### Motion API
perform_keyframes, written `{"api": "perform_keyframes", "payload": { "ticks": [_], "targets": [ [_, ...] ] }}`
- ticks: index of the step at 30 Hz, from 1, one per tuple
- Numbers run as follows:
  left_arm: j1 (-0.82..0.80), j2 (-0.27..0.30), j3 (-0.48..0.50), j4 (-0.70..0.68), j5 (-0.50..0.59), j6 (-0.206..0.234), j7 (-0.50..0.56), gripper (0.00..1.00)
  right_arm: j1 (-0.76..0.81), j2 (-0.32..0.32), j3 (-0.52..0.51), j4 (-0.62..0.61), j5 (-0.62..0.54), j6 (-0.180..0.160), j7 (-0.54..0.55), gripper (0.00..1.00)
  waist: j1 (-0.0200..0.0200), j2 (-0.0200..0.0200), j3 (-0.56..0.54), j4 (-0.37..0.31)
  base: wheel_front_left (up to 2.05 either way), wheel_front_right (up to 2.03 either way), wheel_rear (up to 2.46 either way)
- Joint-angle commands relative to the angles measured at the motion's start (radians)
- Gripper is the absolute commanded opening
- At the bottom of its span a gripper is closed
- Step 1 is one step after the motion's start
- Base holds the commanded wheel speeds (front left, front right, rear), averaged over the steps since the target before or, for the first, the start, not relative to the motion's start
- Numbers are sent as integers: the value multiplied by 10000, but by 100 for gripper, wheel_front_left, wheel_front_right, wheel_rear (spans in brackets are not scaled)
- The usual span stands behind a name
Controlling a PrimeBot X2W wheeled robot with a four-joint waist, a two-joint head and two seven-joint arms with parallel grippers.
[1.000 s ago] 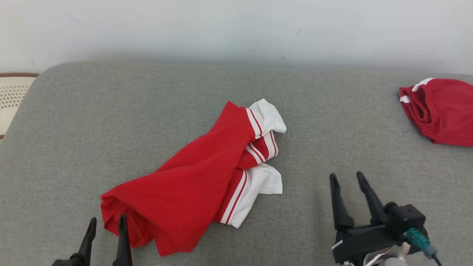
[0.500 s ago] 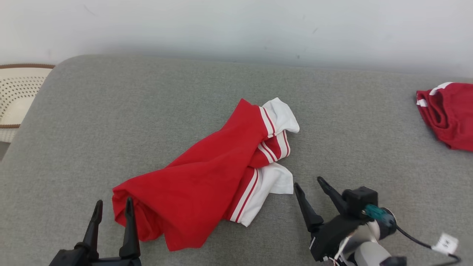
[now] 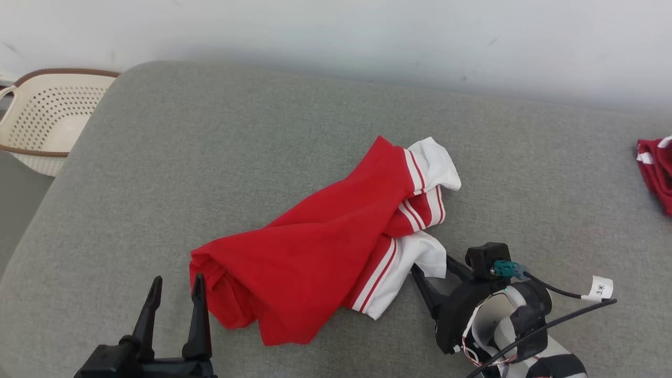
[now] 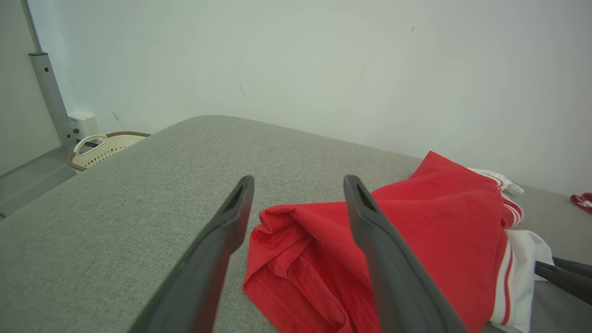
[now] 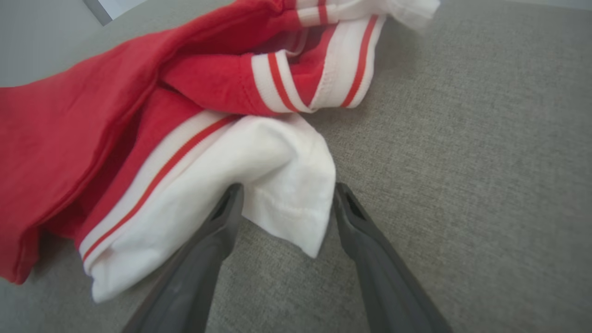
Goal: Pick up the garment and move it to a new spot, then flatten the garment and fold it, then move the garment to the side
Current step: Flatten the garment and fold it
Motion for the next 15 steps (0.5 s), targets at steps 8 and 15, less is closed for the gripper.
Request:
{"api": "perform_keyframes", "payload": {
  "ticks": [8, 15],
  "targets": [
    [122, -29, 257, 152, 58, -70, -61, 100, -458, -244, 643, 388, 1431, -8, -614, 0, 0, -1, -23, -39, 0, 0, 0],
    [358, -30, 233, 247, -66, -35, -53, 100, 149, -1082, 714, -1130, 2612, -8, -753, 0, 0, -1, -334, -672, 0, 0, 0]
  ]
}}
